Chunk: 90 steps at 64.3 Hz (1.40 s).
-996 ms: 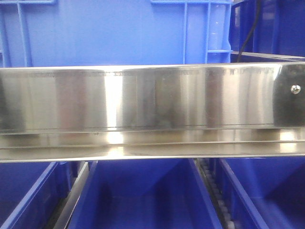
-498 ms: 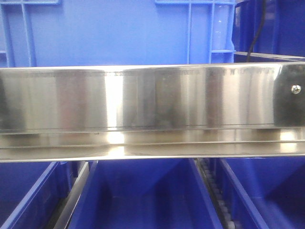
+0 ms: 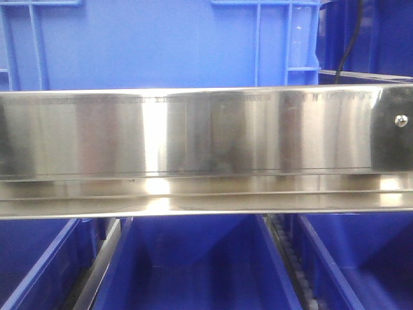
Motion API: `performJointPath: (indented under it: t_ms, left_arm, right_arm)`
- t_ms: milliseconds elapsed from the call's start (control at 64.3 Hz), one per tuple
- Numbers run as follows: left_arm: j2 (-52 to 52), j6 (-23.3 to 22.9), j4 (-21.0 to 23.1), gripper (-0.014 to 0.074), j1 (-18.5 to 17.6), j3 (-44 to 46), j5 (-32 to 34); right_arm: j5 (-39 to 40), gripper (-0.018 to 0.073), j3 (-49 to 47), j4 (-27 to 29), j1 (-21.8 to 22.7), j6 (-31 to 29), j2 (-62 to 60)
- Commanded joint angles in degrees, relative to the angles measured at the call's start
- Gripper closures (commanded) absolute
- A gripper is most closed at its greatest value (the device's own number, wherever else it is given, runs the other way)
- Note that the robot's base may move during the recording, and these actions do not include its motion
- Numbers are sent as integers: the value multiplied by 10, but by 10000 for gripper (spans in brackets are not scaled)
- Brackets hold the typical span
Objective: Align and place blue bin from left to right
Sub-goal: 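Close both grippers on the side rims of the blue bin, then lift the blue bin with both grippers and pull it off the shelf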
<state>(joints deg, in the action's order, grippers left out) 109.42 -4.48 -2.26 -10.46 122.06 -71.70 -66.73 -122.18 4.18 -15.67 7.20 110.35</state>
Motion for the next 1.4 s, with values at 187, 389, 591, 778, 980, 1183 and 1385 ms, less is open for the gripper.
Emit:
performJointPath:
  t_ms: [187,389,591,778,980,1183,1385]
  left_arm:
    - [-44,6,73,708,-5,10,17]
    - [-87,3,98,708,-5,10,17]
    - [-130,3,165,708,-5,10,39]
    - [-155,3,173,708,-5,10,76]
    - [-162,3,173,708,-5,10,119]
    - [-162,3,172,708,-5,10,141]
    - [-162,3,172,708,-5,10,171]
  right_arm:
    - [40,627,-9,42,-5,-12,-54]
    - [40,627,-34,43,-5,-12,-80]
    - [41,627,-51,44,-5,-12,-112]
    - [55,627,-63,45,-5,-12,-141]
    - [82,627,-63,45,-5,-12,-154]
    - [82,627,-63,45,-5,-12,-154]
    - [82,627,-63,45,-5,-12,-154]
